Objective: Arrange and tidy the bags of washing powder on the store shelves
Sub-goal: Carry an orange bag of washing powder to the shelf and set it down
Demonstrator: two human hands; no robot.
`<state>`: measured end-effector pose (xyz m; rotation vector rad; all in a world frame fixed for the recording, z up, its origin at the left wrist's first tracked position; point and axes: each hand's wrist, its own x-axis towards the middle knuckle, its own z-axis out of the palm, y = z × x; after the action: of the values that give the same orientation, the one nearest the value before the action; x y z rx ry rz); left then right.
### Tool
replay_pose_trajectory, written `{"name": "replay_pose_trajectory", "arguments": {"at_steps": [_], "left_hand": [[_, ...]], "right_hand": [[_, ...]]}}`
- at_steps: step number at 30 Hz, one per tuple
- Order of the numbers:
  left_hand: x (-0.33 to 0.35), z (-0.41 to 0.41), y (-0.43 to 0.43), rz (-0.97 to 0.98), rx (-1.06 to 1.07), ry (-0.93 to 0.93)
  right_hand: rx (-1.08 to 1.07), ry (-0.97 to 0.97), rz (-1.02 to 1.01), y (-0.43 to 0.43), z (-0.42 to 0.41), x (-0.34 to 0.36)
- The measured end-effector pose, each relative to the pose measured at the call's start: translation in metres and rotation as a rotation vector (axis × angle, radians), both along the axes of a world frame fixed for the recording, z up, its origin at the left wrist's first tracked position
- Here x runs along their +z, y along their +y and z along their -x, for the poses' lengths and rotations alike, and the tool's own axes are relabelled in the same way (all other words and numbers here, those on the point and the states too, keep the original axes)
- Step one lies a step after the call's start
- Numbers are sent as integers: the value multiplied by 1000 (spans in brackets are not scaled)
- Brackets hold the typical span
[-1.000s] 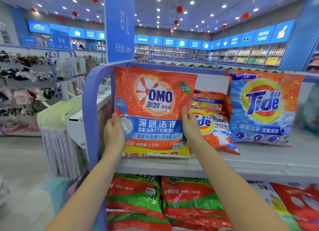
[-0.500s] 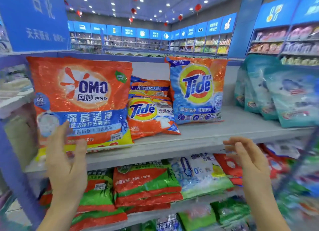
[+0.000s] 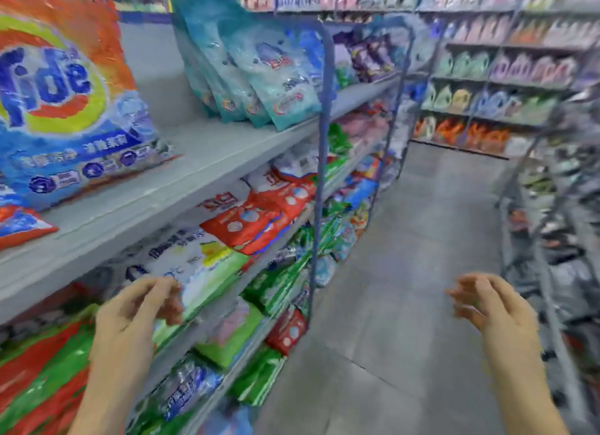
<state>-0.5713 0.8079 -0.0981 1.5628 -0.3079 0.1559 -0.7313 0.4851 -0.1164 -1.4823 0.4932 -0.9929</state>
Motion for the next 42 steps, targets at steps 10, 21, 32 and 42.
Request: {"name": "replay_pose_trajectory", "arguments": {"at_steps": [10, 21, 32, 42], "left_hand": [[-50, -55, -187, -50, -300, 95], [-36, -117, -455, 50, -318, 104], [-36, -248, -640, 102, -221, 115], [-11, -417, -827, 117, -205, 70]], "right_hand": [[-220, 55, -142, -111, 39, -39], [-261, 37, -172, -356, -18, -19], [-166, 16, -192, -560, -165, -22], [-159, -32, -154, -748, -339, -3]]}}
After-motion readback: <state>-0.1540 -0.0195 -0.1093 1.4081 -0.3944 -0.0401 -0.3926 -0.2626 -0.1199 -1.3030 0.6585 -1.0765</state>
